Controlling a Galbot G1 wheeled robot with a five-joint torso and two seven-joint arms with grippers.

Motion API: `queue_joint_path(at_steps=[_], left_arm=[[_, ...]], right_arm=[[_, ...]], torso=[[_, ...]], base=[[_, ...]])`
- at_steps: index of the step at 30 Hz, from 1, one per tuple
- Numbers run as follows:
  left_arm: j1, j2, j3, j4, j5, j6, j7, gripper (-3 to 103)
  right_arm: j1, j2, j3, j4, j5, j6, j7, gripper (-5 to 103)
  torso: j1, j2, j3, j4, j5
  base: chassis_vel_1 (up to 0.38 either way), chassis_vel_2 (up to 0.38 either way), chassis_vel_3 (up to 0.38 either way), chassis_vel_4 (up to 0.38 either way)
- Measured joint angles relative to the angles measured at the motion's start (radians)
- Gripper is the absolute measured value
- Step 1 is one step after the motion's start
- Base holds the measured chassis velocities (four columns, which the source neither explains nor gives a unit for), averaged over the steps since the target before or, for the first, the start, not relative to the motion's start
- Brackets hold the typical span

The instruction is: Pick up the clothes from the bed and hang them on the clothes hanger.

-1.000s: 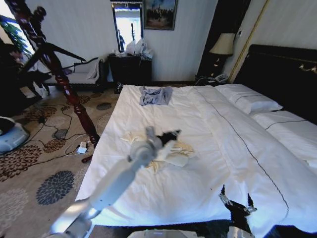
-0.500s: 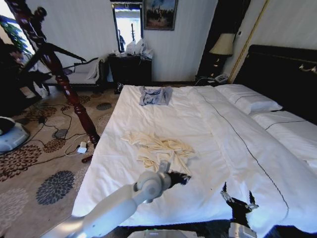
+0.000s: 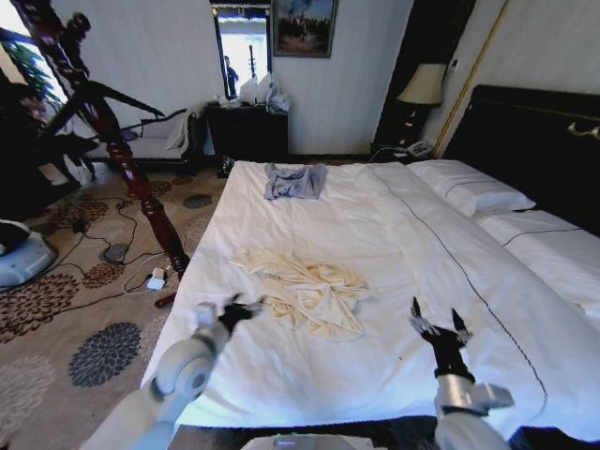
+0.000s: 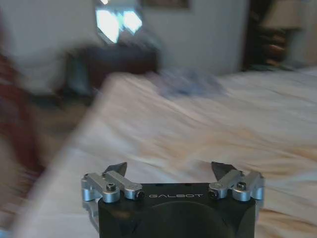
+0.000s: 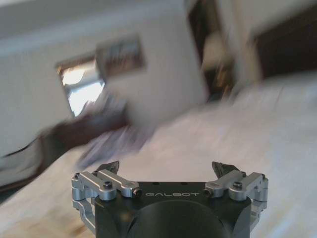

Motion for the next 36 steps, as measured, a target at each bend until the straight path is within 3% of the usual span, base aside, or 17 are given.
queue_joint_path(at_steps=[1,2,4,7,8,10,12,17,22,25,31,36], left_arm=[[0.047,-0.035,-0.044,0.002,0.047,-0.051,0.008,99],[0.047,-0.035,-0.044,0.002,0.047,-0.051,0.008,99],[0.134,-0.116,-0.115,0.024,0.100,-0.169,0.025,100],[0.203,-0.229,-0.181,0.072,0.124,-0.346,0.043,100],[0.203,-0.229,-0.181,0.072,0.124,-0.346,0.043,100],[0.214,-0.284,-0.205,0.077,0.124,-0.400,0.049,100],[0.206,-0.313,-0.211,0.075,0.129,-0.416,0.050,100],[0.163,-0.315,-0.193,0.037,0.164,-0.413,0.037,100],[0.142,-0.315,-0.200,0.022,0.217,-0.433,0.033,100],[0.142,-0.339,-0.214,0.017,0.230,-0.439,0.037,100],[0.178,-0.441,-0.257,0.023,0.232,-0.443,0.038,100],[0.202,-0.453,-0.297,0.024,0.185,-0.463,0.037,100]], right_arm=[[0.019,-0.047,-0.016,0.017,0.092,-0.057,0.023,100],[0.019,-0.047,-0.016,0.017,0.092,-0.057,0.023,100],[0.072,-0.120,-0.063,0.027,0.222,-0.146,0.050,100],[0.188,-0.158,-0.164,0.003,0.329,-0.220,0.113,100],[0.188,-0.158,-0.164,0.003,0.329,-0.220,0.113,100],[0.259,-0.163,-0.226,-0.005,0.407,-0.259,0.166,100],[0.316,-0.164,-0.281,-0.016,0.452,-0.290,0.202,100],[0.451,-0.166,-0.412,-0.040,0.512,-0.355,0.276,100],[0.656,-0.120,-0.571,-0.107,0.540,-0.360,0.314,100],[0.731,-0.083,-0.625,-0.154,0.522,-0.345,0.329,100],[0.762,-0.015,-0.674,-0.243,0.419,-0.360,0.457,100],[0.744,-0.012,-0.657,-0.265,0.386,-0.361,0.503,100]], torso=[[0.000,0.000,0.000,-0.0004,-0.0001],[0.000,0.000,0.000,-0.0004,-0.0001],[0.000,0.000,0.000,-0.0009,0.0000],[0.000,0.000,0.000,-0.0005,0.0003],[0.000,0.000,0.000,-0.0005,0.0003],[0.000,0.000,0.000,-0.0003,0.0003],[0.000,0.000,0.000,-0.0010,0.0000],[0.000,0.000,0.000,-0.0014,-0.0001],[0.000,0.000,0.000,-0.0007,0.0000],[0.000,0.000,0.000,-0.0001,0.0002],[0.000,0.000,0.000,-0.0008,0.0000],[0.000,0.000,0.000,-0.0010,0.0000]], base=[[0.000,0.000,0.000,0.000],[0.000,0.000,0.000,0.000],[0.000,0.000,0.000,0.000],[0.000,0.000,0.000,0.000],[0.000,0.000,0.000,0.000],[0.000,0.000,0.000,0.000],[0.000,0.000,0.000,0.000],[0.000,0.000,0.000,0.000],[0.000,0.000,0.000,0.000],[0.000,0.000,0.000,0.000],[0.000,0.000,0.000,0.000],[0.000,0.000,0.000,0.000]])
